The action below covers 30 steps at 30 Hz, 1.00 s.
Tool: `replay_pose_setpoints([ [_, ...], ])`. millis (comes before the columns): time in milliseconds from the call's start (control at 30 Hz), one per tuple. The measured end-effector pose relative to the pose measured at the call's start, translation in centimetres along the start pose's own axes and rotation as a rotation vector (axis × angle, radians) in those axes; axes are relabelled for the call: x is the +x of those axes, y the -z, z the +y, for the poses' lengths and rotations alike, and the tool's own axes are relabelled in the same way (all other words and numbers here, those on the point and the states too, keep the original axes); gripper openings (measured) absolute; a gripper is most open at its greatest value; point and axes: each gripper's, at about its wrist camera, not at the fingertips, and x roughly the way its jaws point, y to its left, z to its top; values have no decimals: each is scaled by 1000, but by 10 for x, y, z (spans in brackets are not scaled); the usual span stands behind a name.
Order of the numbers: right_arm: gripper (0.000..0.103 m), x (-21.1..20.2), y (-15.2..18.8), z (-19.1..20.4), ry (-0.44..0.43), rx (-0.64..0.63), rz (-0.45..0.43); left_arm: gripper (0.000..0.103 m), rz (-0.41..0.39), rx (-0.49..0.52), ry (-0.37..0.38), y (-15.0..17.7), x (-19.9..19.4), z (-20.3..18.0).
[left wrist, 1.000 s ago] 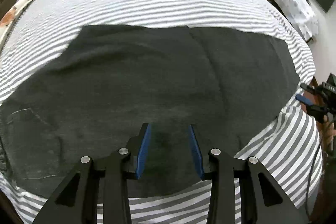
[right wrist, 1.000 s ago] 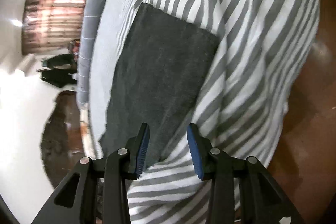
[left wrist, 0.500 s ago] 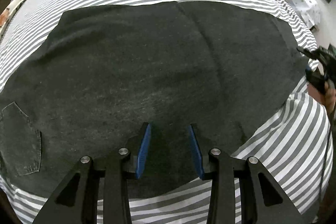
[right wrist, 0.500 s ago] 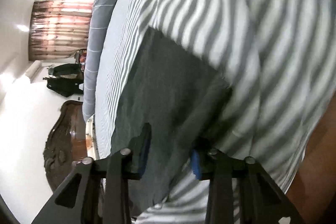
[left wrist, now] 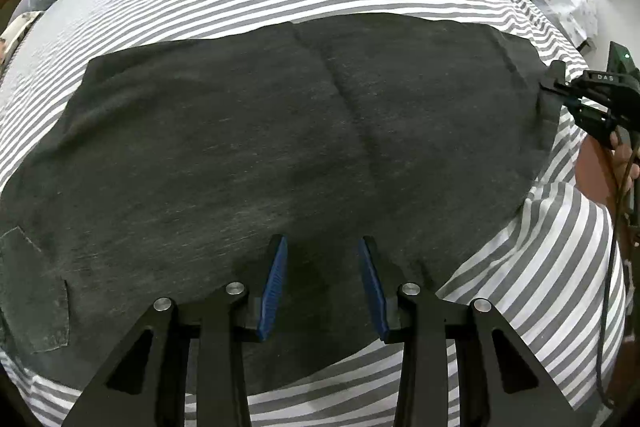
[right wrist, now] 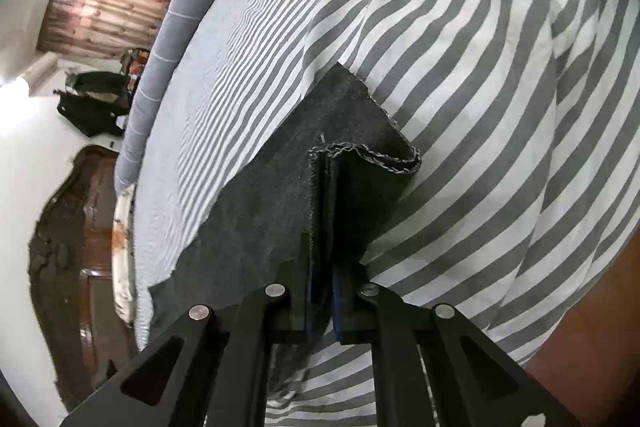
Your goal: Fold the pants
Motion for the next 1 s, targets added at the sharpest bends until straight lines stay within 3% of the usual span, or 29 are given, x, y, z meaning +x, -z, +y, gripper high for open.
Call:
replay_pose_setpoints([
  [267,11,-3,6,-16,-11,61,-19,38,-27,-9,25,-10,2,-5],
  [367,18,-6,10,-26,9,86,-30,38,-32,0,32,-16,5,-12],
  [500,16,-10,9,-46,-32,154,-62,38,-34,25,56,-25,11,-26],
  [600,8,-13,8,-51,-60,177,-85,38,-38,46,56,-31,15,-35],
  [900,7,-33,7,-26,-91,134,-111,40,-37,94,6,-35,30,-48],
  [1000,7,-40,4,1,-121,96,-111,41,-32,65,55,-36,27,-40],
])
